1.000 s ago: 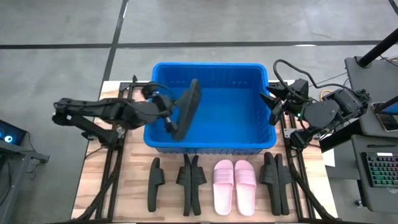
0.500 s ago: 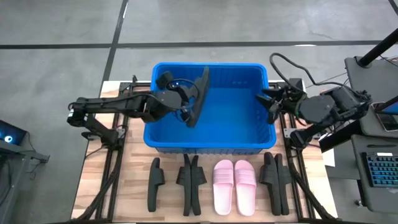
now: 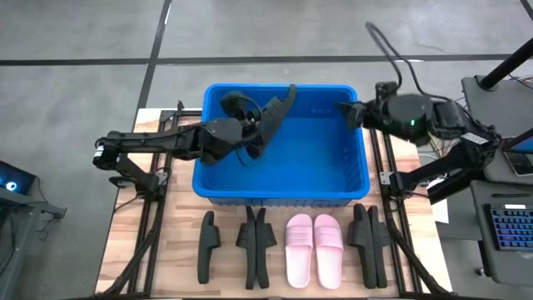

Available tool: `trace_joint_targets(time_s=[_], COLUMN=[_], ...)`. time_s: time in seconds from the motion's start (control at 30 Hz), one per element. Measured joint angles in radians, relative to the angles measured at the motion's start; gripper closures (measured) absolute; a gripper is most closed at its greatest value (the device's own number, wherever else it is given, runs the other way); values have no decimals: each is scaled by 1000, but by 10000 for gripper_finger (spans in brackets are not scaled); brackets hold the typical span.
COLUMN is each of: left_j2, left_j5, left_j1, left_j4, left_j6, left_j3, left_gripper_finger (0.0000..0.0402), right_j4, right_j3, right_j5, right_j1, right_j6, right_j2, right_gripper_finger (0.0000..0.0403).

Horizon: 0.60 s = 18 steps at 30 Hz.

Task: Pick and place slides into bin
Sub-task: Put the black slide into the blue bin

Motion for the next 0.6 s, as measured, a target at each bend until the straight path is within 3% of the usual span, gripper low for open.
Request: trace_joint_targets(time_s=[0.1, 0.23, 0.33, 0.6], left_j2=[12, 43, 76, 177], left_j5=[-1, -20, -89, -135], left_j1=[0, 0, 0, 0], left_j4=[34, 108, 203, 547], left_j6=[159, 354, 505, 853], left_j3=[-2, -16, -18, -18], left_gripper_finger=[401, 401, 401, 401], right_j4=[90, 146, 149, 151], right_j3=[0, 0, 0, 0], right_j5=[-156, -198, -218, -464], right_j1=[-77, -146, -198, -318], right_j6=[-55, -80, -81, -23], right_j2=[6, 20, 31, 62], right_gripper_finger=[188, 188, 188, 188])
